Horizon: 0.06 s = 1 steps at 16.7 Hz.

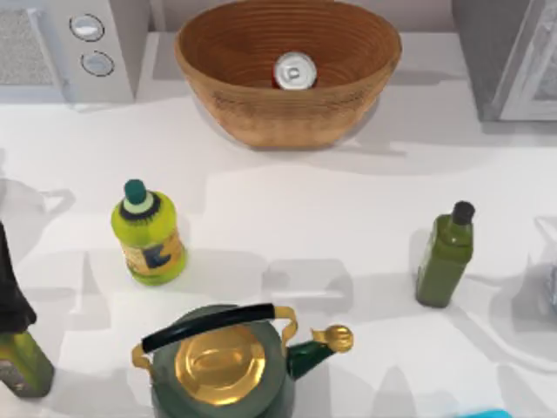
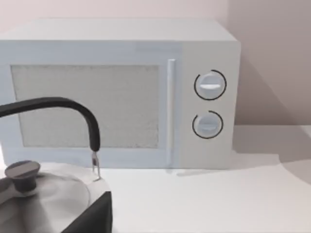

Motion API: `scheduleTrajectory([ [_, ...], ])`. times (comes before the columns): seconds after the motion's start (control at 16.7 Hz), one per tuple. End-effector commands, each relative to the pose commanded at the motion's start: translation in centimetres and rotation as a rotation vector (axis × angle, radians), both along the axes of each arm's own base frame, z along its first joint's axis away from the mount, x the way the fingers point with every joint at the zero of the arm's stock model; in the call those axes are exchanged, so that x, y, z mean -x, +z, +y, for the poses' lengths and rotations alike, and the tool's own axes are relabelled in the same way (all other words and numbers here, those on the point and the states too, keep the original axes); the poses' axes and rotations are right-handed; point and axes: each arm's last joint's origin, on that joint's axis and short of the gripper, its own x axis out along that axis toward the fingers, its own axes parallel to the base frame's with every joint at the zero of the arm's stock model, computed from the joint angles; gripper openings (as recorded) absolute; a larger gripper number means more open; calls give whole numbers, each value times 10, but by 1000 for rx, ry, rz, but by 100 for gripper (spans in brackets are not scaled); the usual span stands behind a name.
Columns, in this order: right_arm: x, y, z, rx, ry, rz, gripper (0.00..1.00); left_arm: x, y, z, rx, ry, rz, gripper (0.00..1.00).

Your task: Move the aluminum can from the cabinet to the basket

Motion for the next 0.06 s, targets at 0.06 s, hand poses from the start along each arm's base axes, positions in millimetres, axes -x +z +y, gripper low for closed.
scheduleTrajectory([
  [0.06,0,0,0,0,0,0,100,0,0,0,0,0,0,100],
])
